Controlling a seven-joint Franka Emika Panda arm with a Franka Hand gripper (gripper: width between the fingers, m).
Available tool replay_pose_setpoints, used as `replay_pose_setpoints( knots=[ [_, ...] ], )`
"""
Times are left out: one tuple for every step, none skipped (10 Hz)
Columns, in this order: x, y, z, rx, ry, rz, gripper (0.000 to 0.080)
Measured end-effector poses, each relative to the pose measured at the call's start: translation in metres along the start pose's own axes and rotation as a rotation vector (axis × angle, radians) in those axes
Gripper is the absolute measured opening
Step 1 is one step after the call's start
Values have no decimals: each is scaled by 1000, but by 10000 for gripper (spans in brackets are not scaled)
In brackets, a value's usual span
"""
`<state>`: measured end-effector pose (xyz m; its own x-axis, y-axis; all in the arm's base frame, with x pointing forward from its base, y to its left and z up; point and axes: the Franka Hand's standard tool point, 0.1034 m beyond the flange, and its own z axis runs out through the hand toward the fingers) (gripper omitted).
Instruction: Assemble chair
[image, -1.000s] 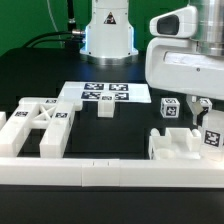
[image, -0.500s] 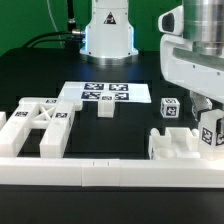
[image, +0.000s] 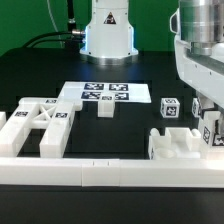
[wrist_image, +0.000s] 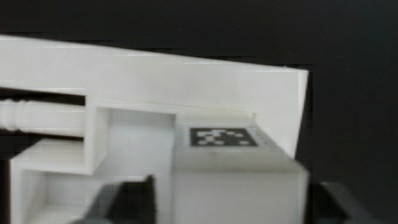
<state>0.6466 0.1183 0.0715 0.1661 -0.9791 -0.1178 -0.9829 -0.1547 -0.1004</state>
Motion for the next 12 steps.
replay_pose_setpoints(
  knots=[
    [0, 0, 0, 1, 0, -40, 533],
    [0, 0, 0, 1, 0, -118, 624],
    [0, 0, 0, 1, 0, -212, 624],
    [0, 0, 0, 1, 1, -302, 644],
    [1, 0, 0, -5, 0, -390, 648],
    [1, 2, -1, -42, -8, -529, 648],
    [1, -1, -4, -71, -1, -686, 649],
    [1, -5, -5, -81, -2, -814, 649],
    [1, -6, -5, -108, -21, -928, 649],
    [1, -10, -5, -133, -26, -1059, 649],
    [1, -12, -5, -138, -29, -1139, 649],
    [-1, -12, -5, -140, -31, -1205, 649]
  ],
)
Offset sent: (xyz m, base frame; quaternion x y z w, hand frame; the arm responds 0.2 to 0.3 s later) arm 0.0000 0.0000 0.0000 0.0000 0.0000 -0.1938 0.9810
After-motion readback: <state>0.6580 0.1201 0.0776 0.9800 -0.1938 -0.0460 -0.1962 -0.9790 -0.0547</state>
